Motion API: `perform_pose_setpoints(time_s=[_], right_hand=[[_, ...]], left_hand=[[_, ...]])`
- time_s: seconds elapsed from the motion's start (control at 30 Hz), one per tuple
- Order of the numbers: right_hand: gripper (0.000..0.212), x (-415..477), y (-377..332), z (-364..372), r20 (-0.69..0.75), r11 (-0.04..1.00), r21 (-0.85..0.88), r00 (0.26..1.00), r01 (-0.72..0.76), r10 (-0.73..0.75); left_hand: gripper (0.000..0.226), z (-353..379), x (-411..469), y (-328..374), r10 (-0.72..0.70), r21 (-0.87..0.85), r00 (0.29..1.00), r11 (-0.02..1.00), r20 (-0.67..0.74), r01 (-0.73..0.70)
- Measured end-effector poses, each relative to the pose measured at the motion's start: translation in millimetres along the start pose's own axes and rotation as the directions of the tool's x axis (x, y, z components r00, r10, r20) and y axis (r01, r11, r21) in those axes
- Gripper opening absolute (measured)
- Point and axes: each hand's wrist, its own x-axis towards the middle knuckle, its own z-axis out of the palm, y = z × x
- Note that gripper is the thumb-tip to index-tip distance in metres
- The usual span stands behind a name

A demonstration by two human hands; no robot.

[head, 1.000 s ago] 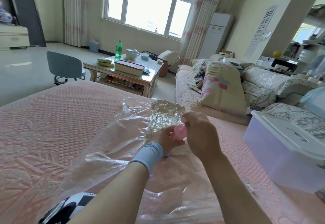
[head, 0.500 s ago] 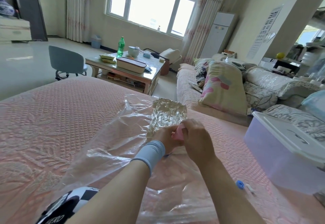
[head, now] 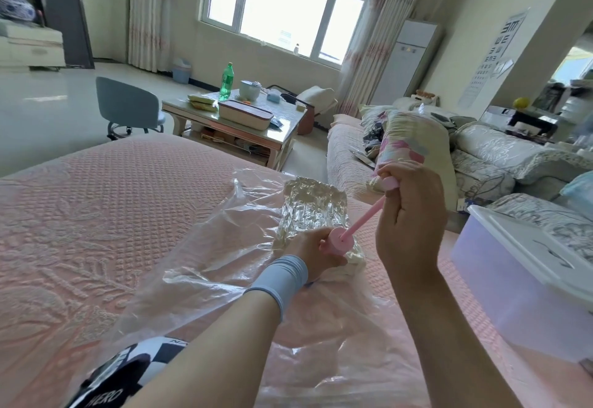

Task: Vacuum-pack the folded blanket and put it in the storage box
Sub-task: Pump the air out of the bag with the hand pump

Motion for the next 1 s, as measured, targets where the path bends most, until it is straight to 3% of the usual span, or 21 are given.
perform_pose_setpoints(time_s=[0.03,0.1,0.17,0.23,0.33,0.53,0.63,0.73,0.8,0.83,0.93,1.0], right_hand=[[0.017,-7,0,4,0.029,1.0,0.001,0.999,-0.027,0.027],[0.018,-27,2,11,0.233,0.989,-0.028,0.962,-0.142,0.145],[0.018,-49,4,16,0.5,0.96,-0.092,0.822,-0.263,0.273],[0.011,-59,6,18,0.625,0.948,-0.143,0.717,-0.283,0.308],[0.01,-50,4,14,0.621,0.965,-0.176,0.738,-0.196,0.263],[0.012,-9,1,-4,0.273,0.996,-0.089,0.961,-0.007,0.031],[0.013,0,5,-7,0.102,0.995,-0.078,0.993,0.067,-0.059],[0.016,-7,3,1,0.025,0.999,-0.03,0.999,0.034,-0.033],[0.019,-21,2,12,0.121,0.998,-0.015,0.991,-0.06,0.062],[0.02,-33,3,16,0.245,0.991,-0.029,0.96,-0.131,0.134],[0.018,-60,3,24,0.587,0.944,-0.113,0.747,-0.309,0.314],[0.015,-61,4,24,0.647,0.943,-0.156,0.691,-0.294,0.323]], left_hand=[[0.056,2,1,-1,0.001,-0.002,1.0,1.0,0.002,-0.001],[0.053,4,0,-1,0.001,0.008,1.0,1.0,-0.013,-0.001],[0.043,4,-1,0,0.009,0.024,1.0,1.0,-0.02,-0.008],[0.038,4,-3,3,0.025,0.045,1.0,0.999,-0.019,-0.024],[0.041,4,-5,5,0.033,0.071,0.998,0.997,-0.047,-0.029],[0.06,2,-2,3,-0.005,0.057,0.999,0.998,-0.051,0.007],[0.061,2,-2,0,-0.001,0.08,0.999,0.997,-0.053,0.005],[0.062,2,-2,0,0.004,0.094,0.998,0.996,-0.057,0.001],[0.056,3,0,-1,-0.009,0.075,0.999,0.997,-0.041,0.012],[0.049,5,0,-1,-0.016,0.08,0.999,0.997,-0.03,0.019],[0.029,6,1,-2,0.016,0.159,0.999,0.987,-0.035,-0.011],[0.032,6,1,-4,0.052,0.172,0.996,0.984,-0.07,-0.04]])
